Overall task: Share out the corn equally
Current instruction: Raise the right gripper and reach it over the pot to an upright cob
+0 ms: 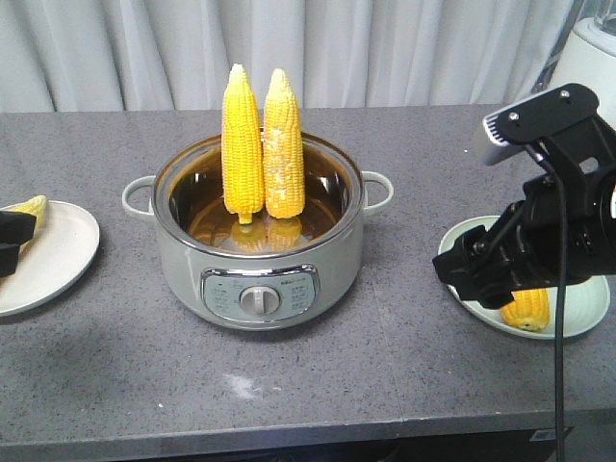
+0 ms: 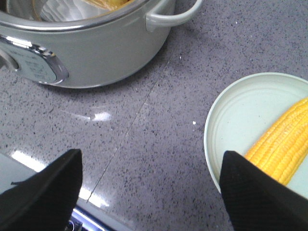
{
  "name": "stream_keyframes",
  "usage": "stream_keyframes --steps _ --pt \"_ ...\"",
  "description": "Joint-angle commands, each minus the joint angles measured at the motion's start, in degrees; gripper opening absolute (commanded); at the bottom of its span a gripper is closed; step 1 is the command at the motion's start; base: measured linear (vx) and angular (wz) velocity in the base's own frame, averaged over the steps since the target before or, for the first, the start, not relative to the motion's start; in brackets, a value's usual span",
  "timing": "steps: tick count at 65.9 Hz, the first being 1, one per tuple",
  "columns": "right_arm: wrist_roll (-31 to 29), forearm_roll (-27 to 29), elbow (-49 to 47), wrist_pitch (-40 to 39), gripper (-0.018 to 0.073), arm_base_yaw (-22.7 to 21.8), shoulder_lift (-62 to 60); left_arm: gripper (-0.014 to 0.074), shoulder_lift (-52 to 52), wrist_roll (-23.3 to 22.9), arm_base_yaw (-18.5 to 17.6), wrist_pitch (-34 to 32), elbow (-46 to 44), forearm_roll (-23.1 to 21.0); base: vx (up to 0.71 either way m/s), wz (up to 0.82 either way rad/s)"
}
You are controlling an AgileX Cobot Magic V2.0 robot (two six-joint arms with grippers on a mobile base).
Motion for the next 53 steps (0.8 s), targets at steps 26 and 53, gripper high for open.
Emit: stream_keyframes --steps 26,53 --pt "-2.81 3.28 -14.45 -7.97 0.0611 -0.69 10.34 0.0507 -0.90 -0.09 -0.44 -2.88 -1.34 -0.84 0.00 0.00" --pt "-27.00 33.45 -31.88 -4.68 0.0630 -8.05 27.42 0.0507 -0.90 -0.09 -0.44 -2.82 -1.34 -0.84 0.00 0.00"
